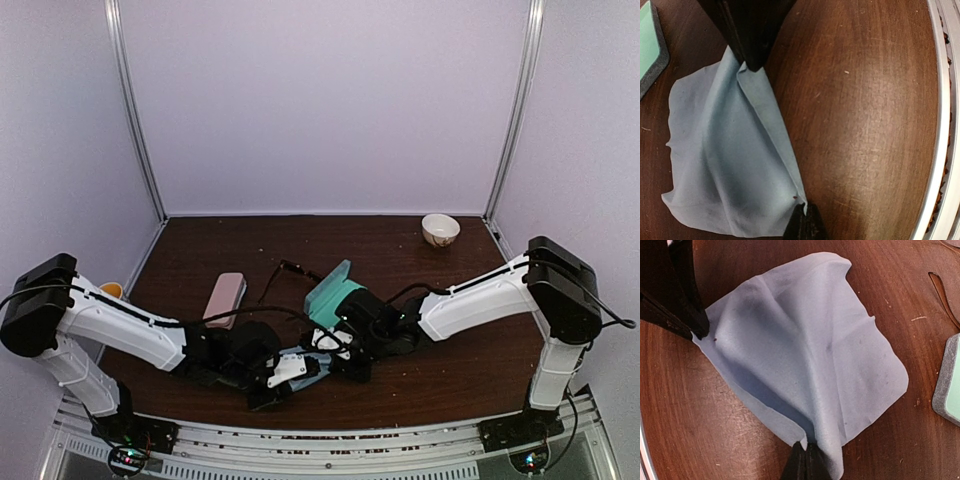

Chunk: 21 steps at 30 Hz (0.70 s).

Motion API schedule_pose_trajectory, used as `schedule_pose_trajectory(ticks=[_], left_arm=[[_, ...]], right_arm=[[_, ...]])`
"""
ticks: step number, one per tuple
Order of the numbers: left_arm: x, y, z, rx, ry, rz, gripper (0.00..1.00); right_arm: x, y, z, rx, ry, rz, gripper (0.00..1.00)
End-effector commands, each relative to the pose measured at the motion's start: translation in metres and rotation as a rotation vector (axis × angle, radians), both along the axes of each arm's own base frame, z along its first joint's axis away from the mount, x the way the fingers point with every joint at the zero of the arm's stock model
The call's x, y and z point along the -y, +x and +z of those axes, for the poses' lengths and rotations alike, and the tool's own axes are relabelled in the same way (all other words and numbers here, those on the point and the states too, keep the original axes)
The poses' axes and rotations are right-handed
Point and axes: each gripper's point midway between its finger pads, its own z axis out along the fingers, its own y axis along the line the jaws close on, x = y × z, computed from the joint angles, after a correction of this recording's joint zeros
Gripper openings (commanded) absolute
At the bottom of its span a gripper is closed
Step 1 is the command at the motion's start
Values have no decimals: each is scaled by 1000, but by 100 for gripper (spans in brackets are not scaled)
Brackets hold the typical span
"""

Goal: Organize the sunglasses
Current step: Pick up the glasses cleaning cloth from the center of the board.

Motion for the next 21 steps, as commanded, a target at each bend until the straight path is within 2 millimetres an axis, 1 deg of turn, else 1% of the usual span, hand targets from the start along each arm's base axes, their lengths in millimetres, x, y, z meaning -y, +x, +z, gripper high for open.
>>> schedule_pose_trajectory(ticks=[1, 5, 11, 15, 17, 21], left_arm=[[-2, -1, 6, -14, -2, 14, 0], [2, -9, 24, -40, -65, 2, 0], [-2, -18, 32, -94, -97, 11, 0], [-2, -20, 43, -98, -149, 20, 0], [-2, -21, 43, -99, -161, 23, 0], [-3, -19, 38, -105, -154, 40, 0]], right_arm=[[36, -25, -28, -103, -137, -4, 0], [26, -29, -17, -118, -93, 11, 0], [18, -38, -9, -131, -75, 38, 0], [18, -37, -6, -123, -66, 32, 0], [18, -35, -6, -117, -67, 25, 0], [14, -32, 0, -110, -55, 21, 0]])
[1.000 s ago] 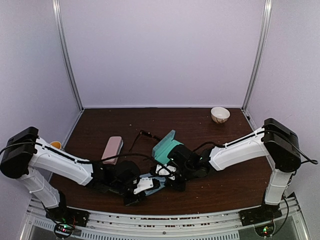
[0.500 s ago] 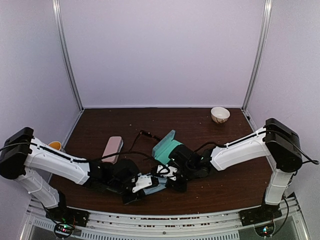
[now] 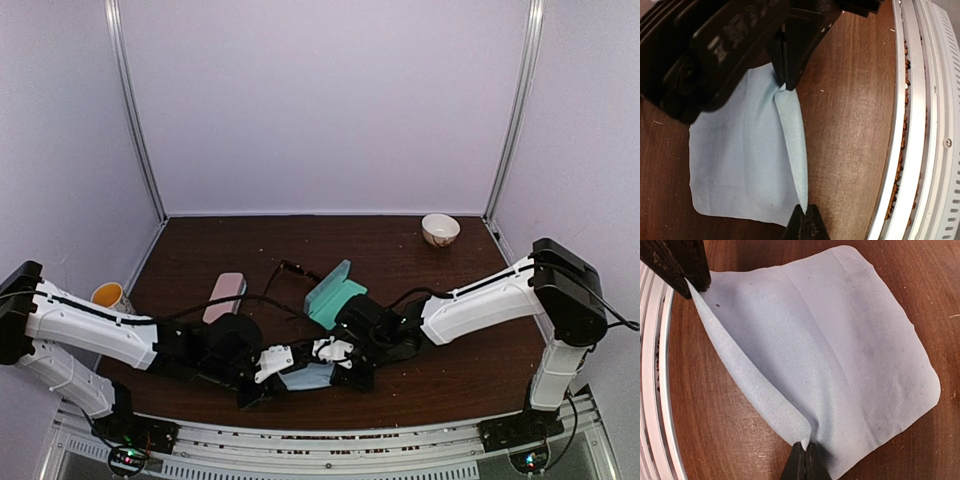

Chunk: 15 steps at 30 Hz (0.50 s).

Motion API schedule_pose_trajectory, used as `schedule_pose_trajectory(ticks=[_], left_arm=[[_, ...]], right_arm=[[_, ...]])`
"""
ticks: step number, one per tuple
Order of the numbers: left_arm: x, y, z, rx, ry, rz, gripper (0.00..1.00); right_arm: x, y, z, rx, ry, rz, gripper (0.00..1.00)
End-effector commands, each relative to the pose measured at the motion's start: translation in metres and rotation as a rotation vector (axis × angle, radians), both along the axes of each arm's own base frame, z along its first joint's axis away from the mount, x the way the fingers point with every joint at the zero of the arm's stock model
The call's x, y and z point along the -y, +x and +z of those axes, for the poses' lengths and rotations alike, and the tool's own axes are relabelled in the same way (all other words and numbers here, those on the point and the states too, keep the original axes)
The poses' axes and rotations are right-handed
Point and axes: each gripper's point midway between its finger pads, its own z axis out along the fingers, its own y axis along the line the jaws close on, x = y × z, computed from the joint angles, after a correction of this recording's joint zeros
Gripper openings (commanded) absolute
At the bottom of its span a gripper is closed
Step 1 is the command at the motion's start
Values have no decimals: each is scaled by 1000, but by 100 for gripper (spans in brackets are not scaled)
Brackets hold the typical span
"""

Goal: Organize the sunglasses
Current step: Pick up the glasses cleaning cloth from the center of the board, then fold the glasses cleaning cloth at the center of the board.

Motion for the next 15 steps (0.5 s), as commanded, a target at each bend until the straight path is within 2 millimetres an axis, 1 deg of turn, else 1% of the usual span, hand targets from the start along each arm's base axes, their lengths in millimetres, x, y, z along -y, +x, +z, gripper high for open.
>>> schedule_pose_trajectory(ticks=[1, 5, 15], left_arm=[[2, -1, -1, -29, -29, 22, 0], [1, 0, -4, -50, -36, 53, 0], [-3, 13, -11, -92, -44, 103, 0]], right_arm=[[12, -2, 1, -18, -48, -23, 0], [12, 1, 7, -14, -32, -33, 0], [8, 9, 21, -17, -10, -42, 0]])
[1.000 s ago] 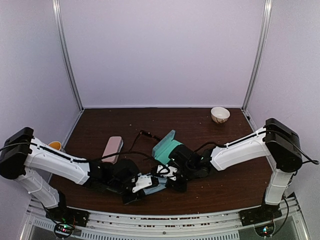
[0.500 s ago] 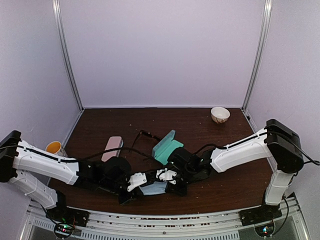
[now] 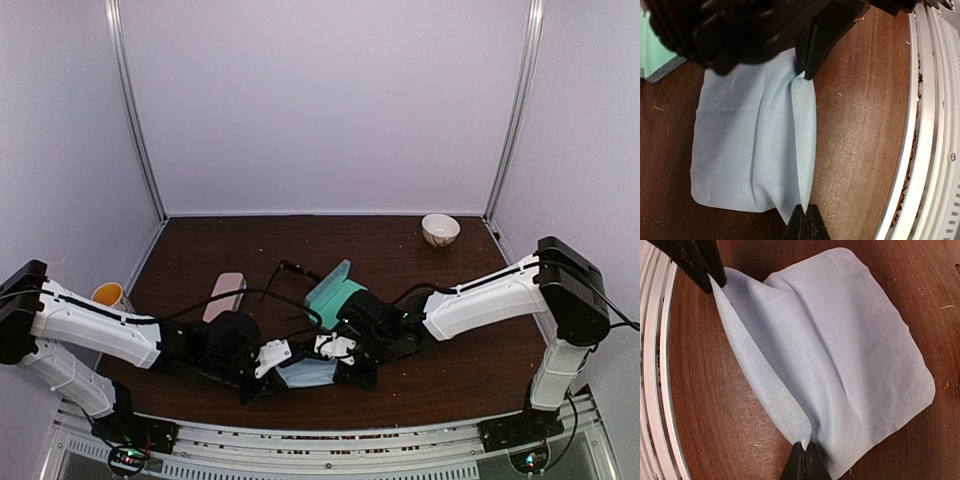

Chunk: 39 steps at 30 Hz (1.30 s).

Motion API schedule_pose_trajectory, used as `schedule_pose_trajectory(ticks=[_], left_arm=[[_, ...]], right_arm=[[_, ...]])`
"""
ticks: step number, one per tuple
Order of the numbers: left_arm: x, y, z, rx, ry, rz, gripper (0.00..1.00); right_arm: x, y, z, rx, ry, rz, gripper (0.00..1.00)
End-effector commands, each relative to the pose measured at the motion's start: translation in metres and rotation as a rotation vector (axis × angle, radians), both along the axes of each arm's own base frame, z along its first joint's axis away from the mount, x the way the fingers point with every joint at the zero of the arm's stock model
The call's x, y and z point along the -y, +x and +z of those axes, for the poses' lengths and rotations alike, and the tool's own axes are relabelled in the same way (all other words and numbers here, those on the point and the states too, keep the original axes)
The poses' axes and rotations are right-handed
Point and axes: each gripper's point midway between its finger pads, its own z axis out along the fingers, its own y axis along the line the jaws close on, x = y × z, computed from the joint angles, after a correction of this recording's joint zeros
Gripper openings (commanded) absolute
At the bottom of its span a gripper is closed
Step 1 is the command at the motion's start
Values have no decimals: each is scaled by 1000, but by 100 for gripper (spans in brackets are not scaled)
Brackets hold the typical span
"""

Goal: Organize the sunglasses
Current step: Fold the glasses cleaning cloth at the center of the board.

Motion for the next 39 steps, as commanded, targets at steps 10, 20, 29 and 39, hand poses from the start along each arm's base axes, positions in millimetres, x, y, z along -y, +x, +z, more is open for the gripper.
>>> schedule_pose_trajectory(ticks=[10, 20, 29, 39], left_arm=[[-3, 15, -7, -78, -42, 52, 0], [-6, 25, -6, -112, -63, 75, 0], [-9, 33, -11, -145, -48, 92, 0], [-13, 39, -10, -160, -45, 100, 0]], right_arm=[[0, 20, 28, -14, 39, -51, 0], [-5, 27, 28, -38, 38, -51, 0], [-6, 36, 29, -38, 44, -69, 0], [-8, 42, 29, -43, 47, -81, 0]])
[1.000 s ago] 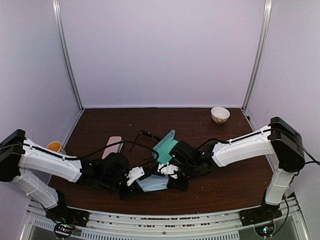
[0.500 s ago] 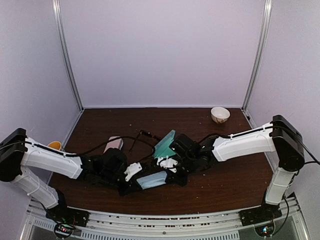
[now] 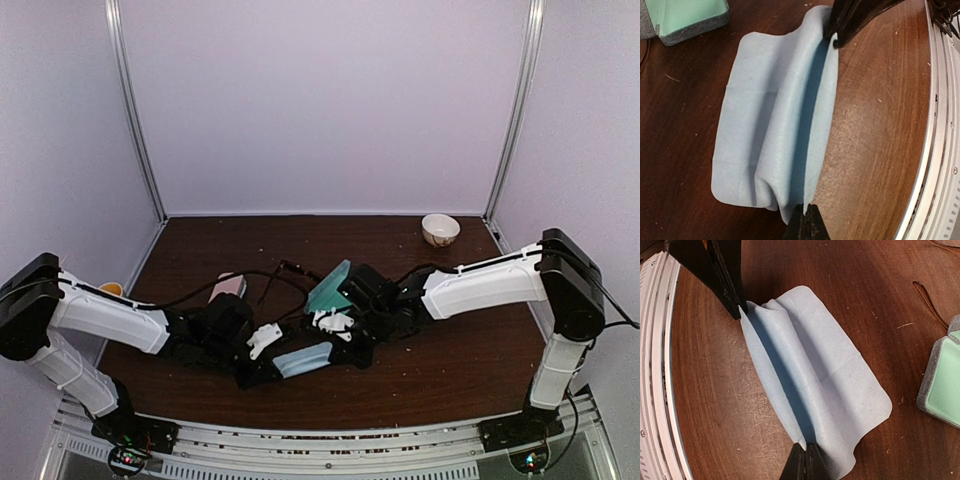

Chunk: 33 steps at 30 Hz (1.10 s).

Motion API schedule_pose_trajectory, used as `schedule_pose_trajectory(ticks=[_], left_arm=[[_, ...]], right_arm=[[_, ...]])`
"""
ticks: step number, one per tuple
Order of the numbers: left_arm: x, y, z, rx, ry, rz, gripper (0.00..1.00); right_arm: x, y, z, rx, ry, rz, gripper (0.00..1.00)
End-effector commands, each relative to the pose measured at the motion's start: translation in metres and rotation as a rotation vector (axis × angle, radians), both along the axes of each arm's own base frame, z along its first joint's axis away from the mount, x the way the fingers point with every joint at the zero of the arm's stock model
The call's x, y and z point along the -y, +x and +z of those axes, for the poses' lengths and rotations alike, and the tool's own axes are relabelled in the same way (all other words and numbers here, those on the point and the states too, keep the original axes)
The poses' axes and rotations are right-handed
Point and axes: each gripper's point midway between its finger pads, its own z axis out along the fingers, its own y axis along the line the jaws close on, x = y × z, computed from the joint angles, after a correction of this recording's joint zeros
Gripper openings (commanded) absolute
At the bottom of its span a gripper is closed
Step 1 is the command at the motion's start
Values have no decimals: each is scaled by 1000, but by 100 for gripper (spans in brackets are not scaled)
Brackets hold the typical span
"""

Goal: Organize the sunglasses
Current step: Fold the glasses cleaning cloth at the center of the board.

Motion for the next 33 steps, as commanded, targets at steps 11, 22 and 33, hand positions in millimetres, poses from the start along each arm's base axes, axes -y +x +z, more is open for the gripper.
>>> schedule_pose_trajectory(ticks=[11, 22, 33], left_arm=[[0, 15, 6, -22, -6, 24, 0], [1, 24, 3, -44, 3, 48, 0], [6, 3, 26, -149, -35, -12, 0]], right_arm=[[-1, 20, -2, -16, -21, -60, 0], [-2, 29, -10, -23, -49, -85, 0], [9, 9, 3, -76, -22, -58, 0]])
